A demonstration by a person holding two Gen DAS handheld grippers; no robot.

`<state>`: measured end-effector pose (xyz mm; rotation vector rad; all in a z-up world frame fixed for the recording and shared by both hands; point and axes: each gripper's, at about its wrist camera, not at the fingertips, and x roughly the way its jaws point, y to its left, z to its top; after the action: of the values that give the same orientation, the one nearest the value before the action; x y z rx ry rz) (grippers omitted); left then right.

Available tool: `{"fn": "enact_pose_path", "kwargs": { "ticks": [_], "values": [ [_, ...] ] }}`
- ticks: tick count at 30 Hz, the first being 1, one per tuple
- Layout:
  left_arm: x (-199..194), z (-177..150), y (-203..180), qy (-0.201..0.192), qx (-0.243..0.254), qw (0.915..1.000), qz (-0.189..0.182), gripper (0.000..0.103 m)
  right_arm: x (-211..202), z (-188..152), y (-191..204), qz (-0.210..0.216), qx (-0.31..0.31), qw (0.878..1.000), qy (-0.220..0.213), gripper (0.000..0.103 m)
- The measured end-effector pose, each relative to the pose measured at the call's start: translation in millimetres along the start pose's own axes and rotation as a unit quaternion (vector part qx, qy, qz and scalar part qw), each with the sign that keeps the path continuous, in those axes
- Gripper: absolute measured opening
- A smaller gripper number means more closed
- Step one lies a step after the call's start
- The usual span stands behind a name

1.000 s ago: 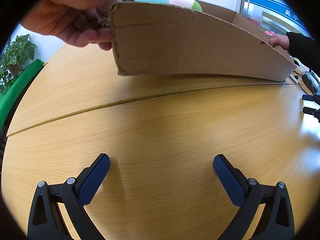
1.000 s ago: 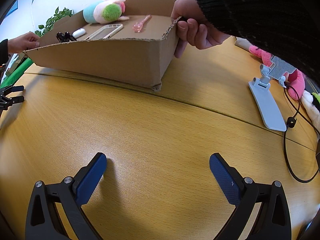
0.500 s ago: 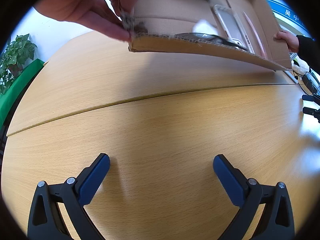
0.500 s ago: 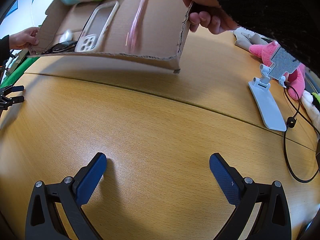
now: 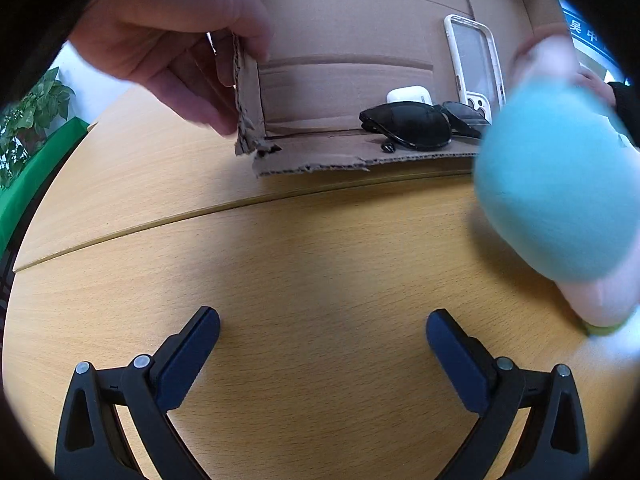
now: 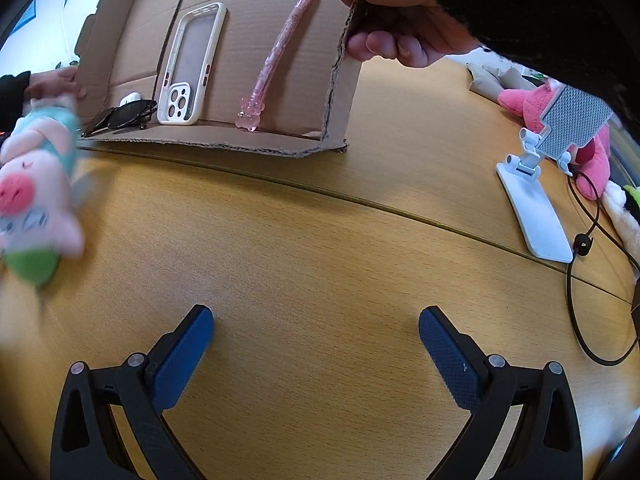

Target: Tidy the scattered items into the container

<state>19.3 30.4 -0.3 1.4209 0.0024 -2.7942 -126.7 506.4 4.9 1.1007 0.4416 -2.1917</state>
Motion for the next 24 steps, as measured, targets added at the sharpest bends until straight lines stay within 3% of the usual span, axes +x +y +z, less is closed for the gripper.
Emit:
{"fn": "enact_pose_path", "kwargs": {
  "ticks": [24],
  "values": [
    [-0.1,0.6,-1.2,0.000,-0.001,1.0000,0.000,0.103,0.5,0.5,-0.6,0.000,0.000,1.000,0.000,0.103]
  ]
}}
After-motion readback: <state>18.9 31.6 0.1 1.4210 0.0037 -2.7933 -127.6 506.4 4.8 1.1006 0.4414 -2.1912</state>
